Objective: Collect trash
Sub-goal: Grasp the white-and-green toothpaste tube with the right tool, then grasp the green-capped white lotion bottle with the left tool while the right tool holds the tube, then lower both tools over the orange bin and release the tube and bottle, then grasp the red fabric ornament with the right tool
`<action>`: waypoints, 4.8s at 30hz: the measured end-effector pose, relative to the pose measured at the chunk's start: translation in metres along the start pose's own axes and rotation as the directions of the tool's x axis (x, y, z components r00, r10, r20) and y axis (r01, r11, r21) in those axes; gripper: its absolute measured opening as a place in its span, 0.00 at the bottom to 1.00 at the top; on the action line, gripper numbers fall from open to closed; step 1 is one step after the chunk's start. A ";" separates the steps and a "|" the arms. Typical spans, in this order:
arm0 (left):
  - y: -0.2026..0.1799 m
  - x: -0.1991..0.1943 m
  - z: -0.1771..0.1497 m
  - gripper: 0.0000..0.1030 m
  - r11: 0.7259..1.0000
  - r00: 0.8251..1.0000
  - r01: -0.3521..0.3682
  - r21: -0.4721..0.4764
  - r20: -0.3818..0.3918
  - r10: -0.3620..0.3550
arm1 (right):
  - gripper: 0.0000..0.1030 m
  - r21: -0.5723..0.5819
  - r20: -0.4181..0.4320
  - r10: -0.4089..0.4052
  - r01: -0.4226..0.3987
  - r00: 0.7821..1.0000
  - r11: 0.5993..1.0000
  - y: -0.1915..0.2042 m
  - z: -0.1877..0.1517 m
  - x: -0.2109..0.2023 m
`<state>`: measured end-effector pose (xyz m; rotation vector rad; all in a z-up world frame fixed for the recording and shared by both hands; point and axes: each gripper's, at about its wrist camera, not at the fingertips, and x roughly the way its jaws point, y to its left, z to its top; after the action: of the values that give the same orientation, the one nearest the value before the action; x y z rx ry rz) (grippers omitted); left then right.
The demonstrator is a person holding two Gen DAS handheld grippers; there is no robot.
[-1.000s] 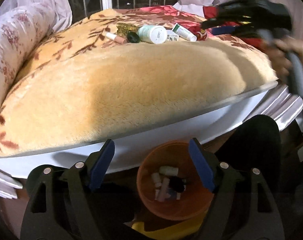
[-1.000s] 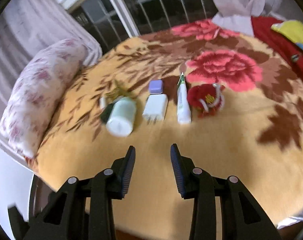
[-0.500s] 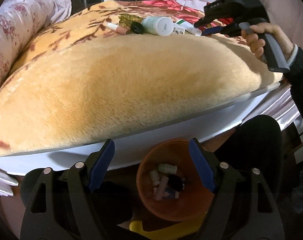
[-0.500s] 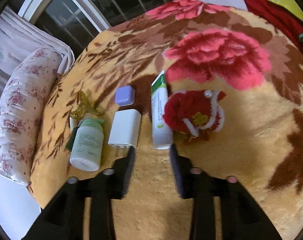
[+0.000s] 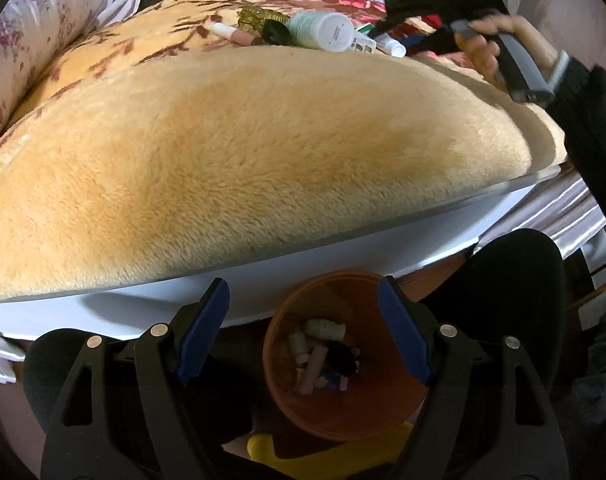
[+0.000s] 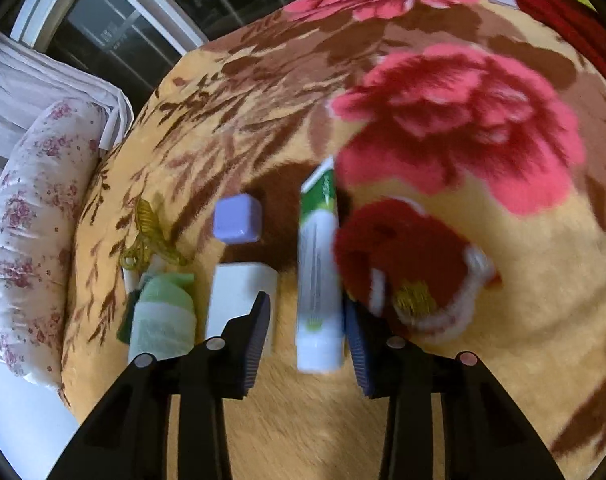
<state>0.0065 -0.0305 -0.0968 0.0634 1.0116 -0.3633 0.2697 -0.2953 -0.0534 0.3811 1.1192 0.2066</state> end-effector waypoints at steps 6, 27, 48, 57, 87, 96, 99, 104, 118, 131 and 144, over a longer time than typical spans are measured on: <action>0.002 0.004 0.001 0.73 1.000 1.000 -0.003 -0.008 -0.012 0.003 | 0.25 -0.033 -0.080 -0.090 0.088 0.993 0.996 0.010 0.019 0.026; -0.020 -0.014 0.104 0.73 0.999 0.992 0.017 -0.049 0.125 -0.011 | 0.19 0.060 0.181 0.144 -0.157 0.973 0.986 -0.045 -0.087 -0.097; -0.005 0.125 0.261 0.73 0.879 0.973 -0.127 -0.460 -0.229 0.021 | 0.19 0.034 0.247 0.223 -0.239 0.943 0.971 -0.074 -0.166 -0.106; 0.007 0.128 0.256 0.45 0.926 0.967 -0.066 -0.371 -0.253 -0.032 | 0.19 0.058 0.259 0.236 -0.259 0.937 0.964 -0.080 -0.172 -0.109; -0.026 -0.024 -0.013 0.45 0.985 0.987 0.154 0.077 0.026 -0.156 | 0.19 -0.299 0.150 0.212 -0.160 0.966 0.941 0.046 -0.282 -0.104; -0.012 0.033 -0.057 0.45 0.992 0.983 0.117 0.051 -0.149 -0.108 | 0.19 -0.214 -0.032 0.055 -0.060 0.998 0.975 0.027 -0.336 -0.049; -0.010 0.049 -0.062 0.45 0.994 0.973 0.105 0.036 -0.208 -0.095 | 0.19 -0.180 -0.074 0.043 -0.055 0.996 0.982 0.021 -0.340 -0.037; -0.010 0.059 -0.063 0.45 0.996 0.969 0.074 0.049 -0.241 -0.060 | 0.21 -0.156 -0.115 0.022 -0.040 0.993 0.987 0.013 -0.341 -0.025; -0.012 0.051 -0.062 0.63 0.998 0.974 0.021 0.065 -0.224 -0.006 | 0.42 -0.145 -0.042 0.015 -0.021 0.999 0.989 0.013 -0.339 -0.048; -0.025 -0.045 -0.011 0.74 0.991 0.996 0.046 0.123 0.071 -0.055 | 0.52 -0.169 0.291 -0.025 0.077 0.956 0.983 0.009 -0.170 -0.126; -0.026 -0.026 -0.005 0.74 0.994 0.998 0.027 0.102 0.047 -0.032 | 0.61 -0.138 0.260 -0.197 0.238 0.945 0.961 -0.006 -0.029 -0.044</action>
<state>-0.0181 -0.0470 -0.0750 0.1307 0.9465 -0.4409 0.2247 -0.3106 -0.0296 0.1254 0.8848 0.0547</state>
